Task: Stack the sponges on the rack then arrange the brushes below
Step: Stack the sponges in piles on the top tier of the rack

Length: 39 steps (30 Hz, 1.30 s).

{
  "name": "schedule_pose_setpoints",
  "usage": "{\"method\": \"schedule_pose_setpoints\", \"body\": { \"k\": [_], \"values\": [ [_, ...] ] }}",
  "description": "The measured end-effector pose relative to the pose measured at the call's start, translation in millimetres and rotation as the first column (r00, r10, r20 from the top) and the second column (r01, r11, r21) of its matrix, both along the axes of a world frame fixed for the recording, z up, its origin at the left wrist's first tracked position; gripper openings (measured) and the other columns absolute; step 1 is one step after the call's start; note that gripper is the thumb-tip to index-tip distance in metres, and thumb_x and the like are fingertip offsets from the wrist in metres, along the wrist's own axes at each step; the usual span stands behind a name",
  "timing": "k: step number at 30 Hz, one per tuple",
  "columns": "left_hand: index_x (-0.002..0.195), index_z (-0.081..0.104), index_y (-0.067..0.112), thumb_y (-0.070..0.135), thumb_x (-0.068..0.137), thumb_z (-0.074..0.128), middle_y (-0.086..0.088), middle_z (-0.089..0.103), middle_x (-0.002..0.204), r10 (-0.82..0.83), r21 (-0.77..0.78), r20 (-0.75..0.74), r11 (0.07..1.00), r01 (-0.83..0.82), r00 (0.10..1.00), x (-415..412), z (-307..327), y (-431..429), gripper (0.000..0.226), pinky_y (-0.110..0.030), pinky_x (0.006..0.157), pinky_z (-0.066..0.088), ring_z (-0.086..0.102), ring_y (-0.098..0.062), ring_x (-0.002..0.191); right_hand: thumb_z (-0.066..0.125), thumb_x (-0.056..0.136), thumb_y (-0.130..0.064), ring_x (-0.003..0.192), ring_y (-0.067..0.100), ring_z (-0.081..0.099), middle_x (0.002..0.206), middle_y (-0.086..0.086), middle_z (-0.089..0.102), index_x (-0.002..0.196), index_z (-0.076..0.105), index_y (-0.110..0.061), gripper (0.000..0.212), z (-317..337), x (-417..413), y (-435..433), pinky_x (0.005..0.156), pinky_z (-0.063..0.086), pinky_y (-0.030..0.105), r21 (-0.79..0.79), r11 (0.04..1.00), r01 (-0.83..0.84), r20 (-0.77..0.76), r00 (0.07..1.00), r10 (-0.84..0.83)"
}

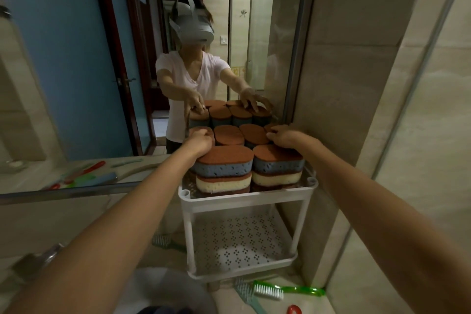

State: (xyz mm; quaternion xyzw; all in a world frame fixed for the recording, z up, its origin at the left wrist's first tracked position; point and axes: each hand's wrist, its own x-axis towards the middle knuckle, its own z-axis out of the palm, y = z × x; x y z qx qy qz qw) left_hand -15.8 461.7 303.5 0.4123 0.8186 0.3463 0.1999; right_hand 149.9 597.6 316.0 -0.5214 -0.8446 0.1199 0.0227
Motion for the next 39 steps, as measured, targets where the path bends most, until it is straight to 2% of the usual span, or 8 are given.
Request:
{"method": "schedule_pose_setpoints", "body": {
  "k": [3, 6, 9, 15, 19, 24, 32, 39],
  "values": [
    [0.143, 0.036, 0.019, 0.025, 0.098, 0.031, -0.014, 0.025, 0.154, 0.080, 0.011, -0.082, 0.997, -0.079, 0.993, 1.6, 6.0, -5.2, 0.045, -0.040, 0.116, 0.024, 0.023, -0.034, 0.141, 0.030, 0.097, -0.044, 0.145, 0.032, 0.009, 0.157, 0.003, 0.017, 0.139, 0.040, -0.028, 0.046, 2.5, 0.4, -7.3, 0.116, 0.016, 0.052, 0.122, 0.992, -0.006, -0.050, 0.999, 0.012],
    [0.134, 0.047, 0.018, 0.024, 0.096, 0.033, -0.018, 0.030, 0.150, 0.163, 0.087, -0.202, 0.985, -0.148, 0.966, 11.9, 17.6, -14.5, 0.041, -0.048, 0.115, 0.023, 0.024, -0.038, 0.140, 0.040, 0.096, -0.030, 0.129, 0.035, 0.042, 0.137, 0.017, 0.046, 0.119, 0.056, -0.012, 0.033, 14.4, 2.2, -40.5, 0.104, 0.038, 0.047, 0.291, 0.953, -0.083, -0.249, 0.955, 0.159],
    [0.087, 0.061, 0.022, 0.019, 0.094, 0.037, -0.015, 0.051, 0.134, 0.173, 0.211, -0.220, 0.969, -0.127, 0.960, 27.0, 30.9, -38.4, 0.026, -0.046, 0.107, 0.036, 0.043, -0.034, 0.127, 0.045, 0.093, -0.016, 0.105, 0.032, 0.056, 0.119, 0.015, 0.057, 0.111, 0.061, -0.006, 0.027, 21.3, 1.8, -89.9, 0.083, 0.046, 0.037, 0.416, 0.899, -0.133, -0.393, 0.866, 0.310],
    [0.099, 0.066, 0.007, 0.016, 0.096, 0.042, -0.009, 0.061, 0.093, 0.286, 0.406, -0.138, 0.890, -0.209, 0.948, 44.1, 7.6, -134.4, 0.026, -0.026, 0.073, 0.036, 0.056, -0.025, 0.088, 0.048, 0.089, -0.004, 0.105, 0.027, 0.055, 0.118, 0.014, 0.056, 0.120, 0.056, -0.005, 0.032, -18.0, -9.4, -190.0, 0.090, 0.047, 0.035, 0.397, 0.903, -0.163, -0.702, 0.581, 0.413],
    [0.092, 0.064, 0.011, 0.019, 0.096, 0.042, -0.008, 0.058, 0.085, 0.409, 0.303, -0.096, 0.880, -0.365, 0.907, 36.6, -48.8, -200.6, 0.024, -0.028, 0.059, 0.035, 0.050, -0.018, 0.071, 0.049, 0.086, 0.002, 0.099, 0.025, 0.056, 0.110, 0.016, 0.059, 0.115, 0.058, -0.001, 0.031, -80.8, -29.8, -252.5, 0.083, 0.040, 0.022, 0.273, 0.900, -0.340, -0.754, 0.506, 0.420],
    [0.070, 0.061, 0.011, 0.017, 0.089, 0.047, -0.025, 0.064, 0.091, 0.498, 0.112, 0.087, 0.856, -0.505, 0.863, 16.7, -143.8, -266.0, 0.024, -0.045, 0.083, 0.053, 0.063, -0.036, 0.088, 0.048, 0.086, 0.000, 0.104, 0.033, 0.057, 0.113, 0.021, 0.062, 0.118, 0.059, 0.000, 0.033, -171.4, -51.9, -309.9, 0.089, 0.041, 0.032, -0.013, 0.873, -0.487, -0.688, 0.638, 0.346],
    [0.106, 0.065, -0.004, 0.012, 0.092, 0.044, -0.023, 0.065, 0.109, 0.525, -0.355, 0.138, 0.817, -0.453, 0.840, 3.0, -262.0, -302.1, 0.030, -0.036, 0.089, 0.048, 0.061, -0.036, 0.103, 0.039, 0.094, -0.004, 0.102, 0.035, 0.060, 0.106, 0.026, 0.066, 0.102, 0.063, 0.009, 0.029, -294.7, -74.5, -329.8, 0.078, 0.036, 0.030, -0.379, 0.795, -0.473, -0.279, 0.878, 0.389],
    [0.056, 0.040, 0.018, 0.012, 0.088, 0.055, -0.003, 0.050, 0.064, 0.286, -0.457, 0.171, 0.871, -0.181, 0.943, -41.0, -332.0, -294.3, 0.036, -0.027, 0.061, 0.038, 0.051, -0.021, 0.073, 0.046, 0.094, -0.017, 0.113, 0.031, 0.056, 0.117, 0.019, 0.061, 0.112, 0.060, -0.001, 0.027, -364.2, -98.6, -303.3, 0.093, 0.043, 0.038, -0.467, 0.839, -0.280, 0.019, 0.945, 0.326]
  ]
}}
